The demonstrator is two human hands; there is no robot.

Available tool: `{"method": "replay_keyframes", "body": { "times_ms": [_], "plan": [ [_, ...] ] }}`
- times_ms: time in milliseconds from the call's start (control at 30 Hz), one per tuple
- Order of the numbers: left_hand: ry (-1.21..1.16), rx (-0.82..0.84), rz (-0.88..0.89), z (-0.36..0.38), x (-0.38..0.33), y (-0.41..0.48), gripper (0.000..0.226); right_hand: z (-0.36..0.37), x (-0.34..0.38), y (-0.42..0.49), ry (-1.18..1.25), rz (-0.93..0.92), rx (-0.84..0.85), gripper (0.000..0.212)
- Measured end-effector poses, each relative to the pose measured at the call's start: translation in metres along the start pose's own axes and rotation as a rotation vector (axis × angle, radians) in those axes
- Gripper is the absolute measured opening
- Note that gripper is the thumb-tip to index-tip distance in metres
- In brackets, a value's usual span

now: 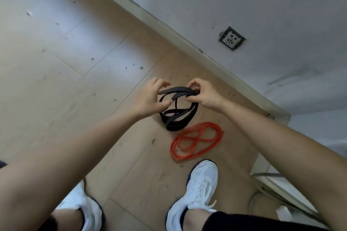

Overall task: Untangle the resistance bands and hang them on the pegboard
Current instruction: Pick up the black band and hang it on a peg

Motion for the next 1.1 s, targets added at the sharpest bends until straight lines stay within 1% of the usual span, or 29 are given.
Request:
{"method": "replay_keyframes", "body": {
  "times_ms": [67,100,133,200,333,367,400,467,567,600,700,833,867,933,1033,1100],
  "plan": [
    [0.033,0.097,0.001,-0.007,-0.013,0.005,0.072,0.009,0.029,-0.008,-0.027,-0.084,0.045,0.036],
    [0.054,0.158,-0.008,-0.010,-0.018,0.005,0.074,0.012,0.041,-0.013,-0.042,-0.117,0.062,0.036],
    [0.049,0.211,-0.022,-0.011,-0.020,0.006,0.068,0.013,0.052,-0.016,-0.068,-0.146,0.067,0.036],
    [0.013,0.271,-0.053,-0.019,-0.027,0.003,0.046,0.011,0.069,-0.024,-0.129,-0.191,0.048,0.035],
    [-0.046,0.270,-0.028,-0.045,-0.058,-0.005,0.016,-0.001,0.094,-0.039,-0.267,-0.218,0.028,0.036],
    [-0.051,0.265,-0.014,-0.053,-0.068,-0.008,0.015,-0.005,0.099,-0.044,-0.321,-0.220,0.032,0.035],
    [-0.055,0.260,0.002,-0.061,-0.077,-0.009,0.018,-0.008,0.103,-0.049,-0.364,-0.216,0.043,0.033],
    [-0.071,0.259,0.041,-0.075,-0.098,-0.012,0.019,-0.013,0.109,-0.057,-0.381,-0.204,0.062,0.026],
    [-0.082,0.258,0.104,-0.090,-0.124,-0.016,0.005,-0.016,0.110,-0.069,-0.279,-0.177,0.042,0.023],
    [-0.104,0.244,0.121,-0.097,-0.133,-0.018,0.005,-0.016,0.110,-0.073,-0.220,-0.176,0.029,0.022],
    [-0.229,0.222,0.123,-0.124,-0.152,-0.024,0.013,-0.020,0.110,-0.090,0.010,-0.157,-0.014,0.014],
    [-0.296,0.224,0.120,-0.154,-0.166,-0.029,0.014,-0.031,0.125,-0.109,0.169,-0.177,-0.009,0.021],
    [-0.280,0.234,0.122,-0.160,-0.168,-0.029,0.012,-0.036,0.131,-0.116,0.194,-0.188,-0.010,0.021],
    [-0.176,0.296,0.134,-0.172,-0.175,-0.031,0.012,-0.048,0.143,-0.130,0.221,-0.211,-0.011,0.019],
    [0.080,0.426,0.173,-0.181,-0.191,-0.033,0.024,-0.073,0.165,-0.156,0.185,-0.247,-0.023,0.018],
    [0.237,0.482,0.196,-0.184,-0.205,-0.032,0.030,-0.091,0.184,-0.173,0.130,-0.281,-0.049,0.020]
  ]
}}
Point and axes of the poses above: each hand's wrist, its own y-axis towards the middle knuckle, its own z-axis out of the palm, x = y × z, the point moved 6 cm from there along y, towards the middle knuckle, and after that the axes turned 1 degree about -z, right-handed, at the moved point
